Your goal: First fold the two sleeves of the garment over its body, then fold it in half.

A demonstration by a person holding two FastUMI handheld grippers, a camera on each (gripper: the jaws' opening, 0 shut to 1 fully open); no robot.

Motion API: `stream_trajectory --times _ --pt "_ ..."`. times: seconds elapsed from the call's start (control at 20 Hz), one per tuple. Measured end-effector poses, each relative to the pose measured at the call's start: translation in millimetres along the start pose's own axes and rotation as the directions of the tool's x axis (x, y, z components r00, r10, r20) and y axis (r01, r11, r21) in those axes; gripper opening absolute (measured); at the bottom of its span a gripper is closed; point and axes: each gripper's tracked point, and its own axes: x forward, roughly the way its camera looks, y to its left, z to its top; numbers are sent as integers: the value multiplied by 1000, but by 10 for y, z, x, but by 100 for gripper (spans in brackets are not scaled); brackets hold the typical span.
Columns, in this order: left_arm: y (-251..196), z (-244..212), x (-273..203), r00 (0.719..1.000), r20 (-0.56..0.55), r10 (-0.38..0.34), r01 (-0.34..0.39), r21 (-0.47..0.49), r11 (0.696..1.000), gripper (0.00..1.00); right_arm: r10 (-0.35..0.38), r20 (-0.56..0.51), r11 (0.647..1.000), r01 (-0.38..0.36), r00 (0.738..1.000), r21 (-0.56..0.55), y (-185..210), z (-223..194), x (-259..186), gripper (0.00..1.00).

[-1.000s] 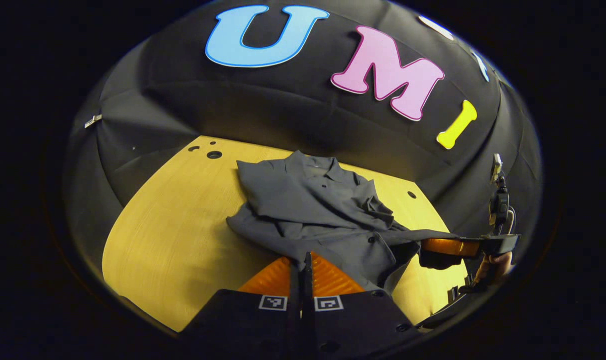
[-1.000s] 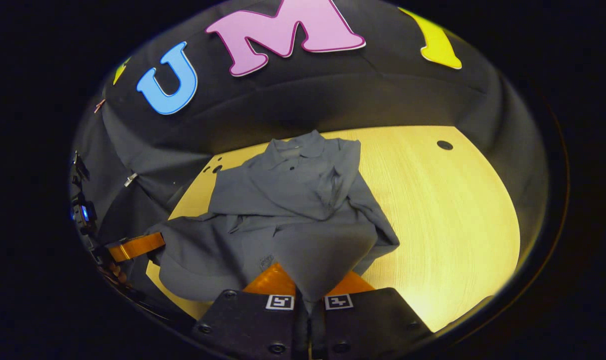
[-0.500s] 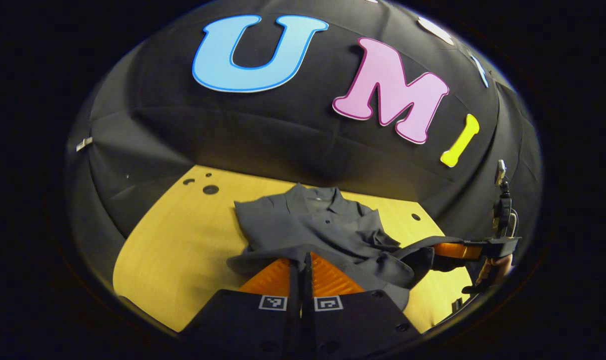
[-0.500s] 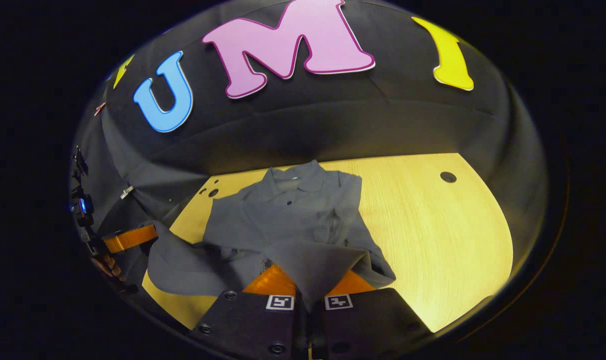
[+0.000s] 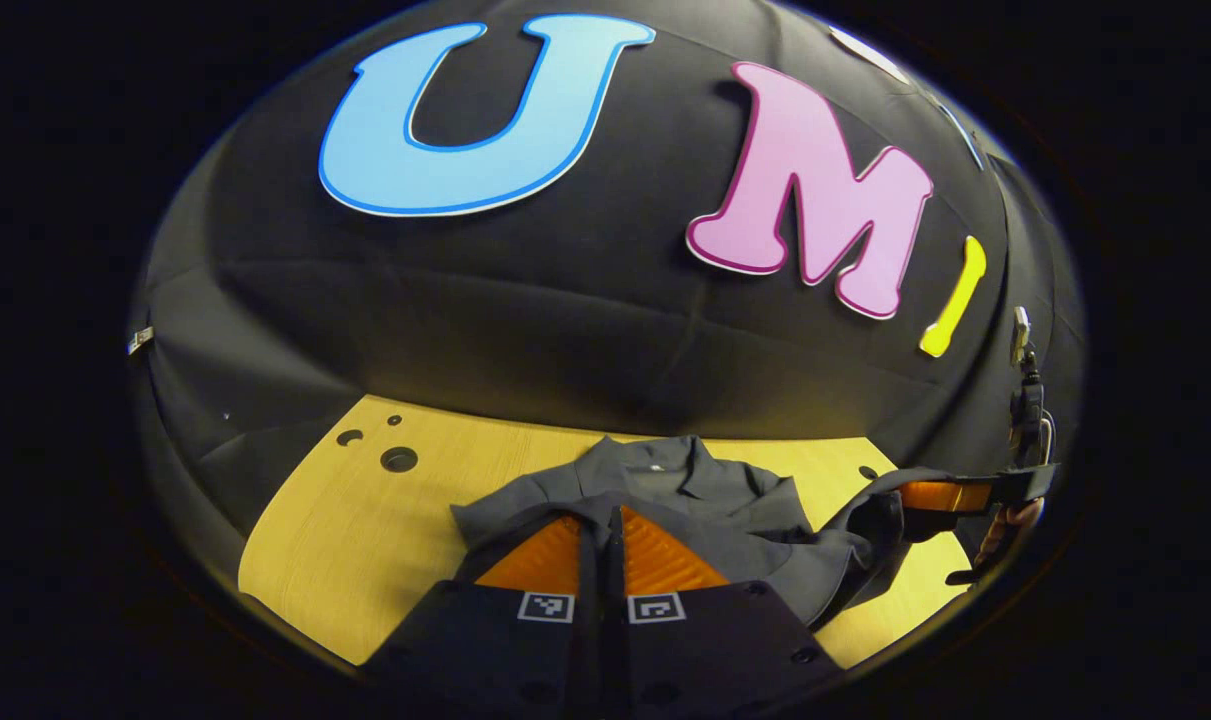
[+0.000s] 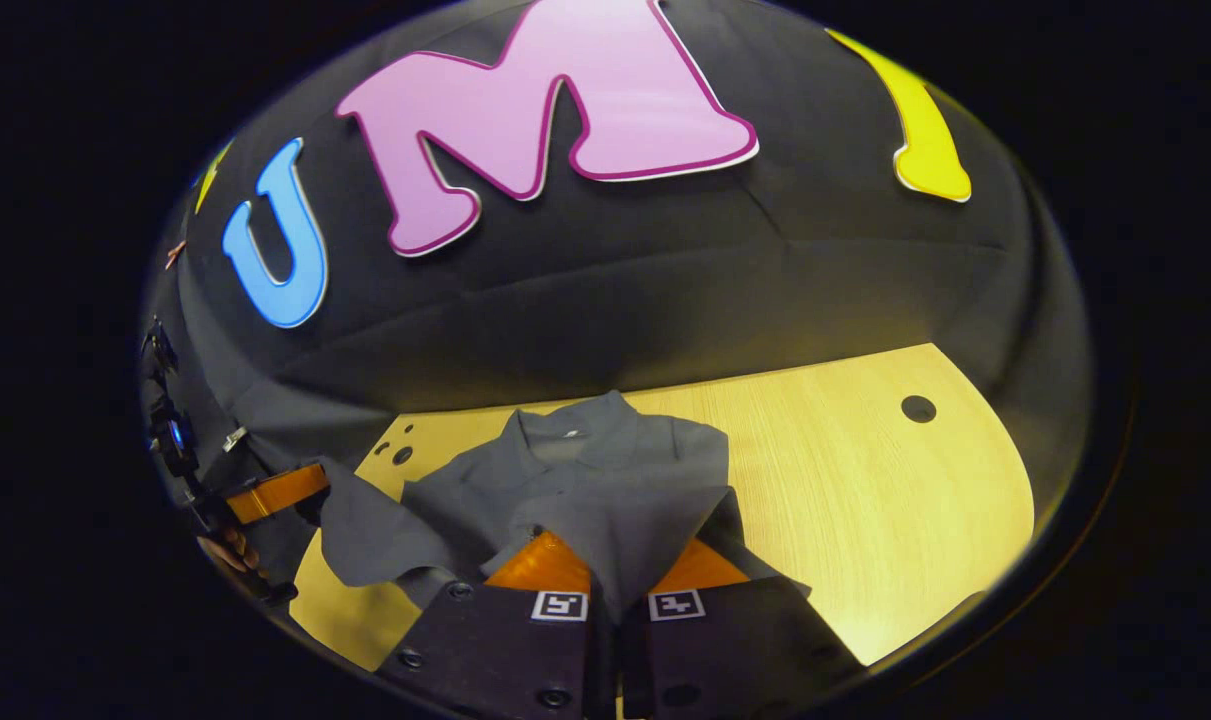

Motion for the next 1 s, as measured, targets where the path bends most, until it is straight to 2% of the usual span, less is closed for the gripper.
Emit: stream_trajectory --times 0.25,0.5,0.6,0.7,0.75,0.8,0.85,0.95,1.0 --pt "248 -54 591 999 -29 19 -20 -35 999 5 -36 3 997 36 999 73 -263 97 516 7" --pt "466 -299 1096 996 -66 61 -61 -11 998 7 -71 -14 986 72 997 150 -524 91 1056 7" --pt "525 -403 1252 993 -84 85 -84 9 996 12 -98 -37 981 103 994 164 -623 8 1235 16" --pt "591 -476 1363 987 -100 126 -118 77 990 20 -118 -47 975 124 992 184 -691 -27 1339 31" --pt "579 -478 1395 985 -103 141 -130 102 986 30 -117 -53 972 125 992 198 -698 -39 1357 30" --pt "527 -453 1413 985 -100 142 -131 111 985 39 -118 -60 971 128 991 200 -710 -57 1355 45" --pt "484 -389 1397 987 -87 135 -125 107 986 49 -116 -59 973 126 991 192 -716 -52 1320 51" --pt "445 -227 1305 991 -47 128 -124 89 988 76 -127 -36 979 131 991 157 -750 52 1182 83" --pt "444 -145 1239 991 -28 129 -127 85 988 76 -134 -23 980 136 991 142 -742 96 1157 100"
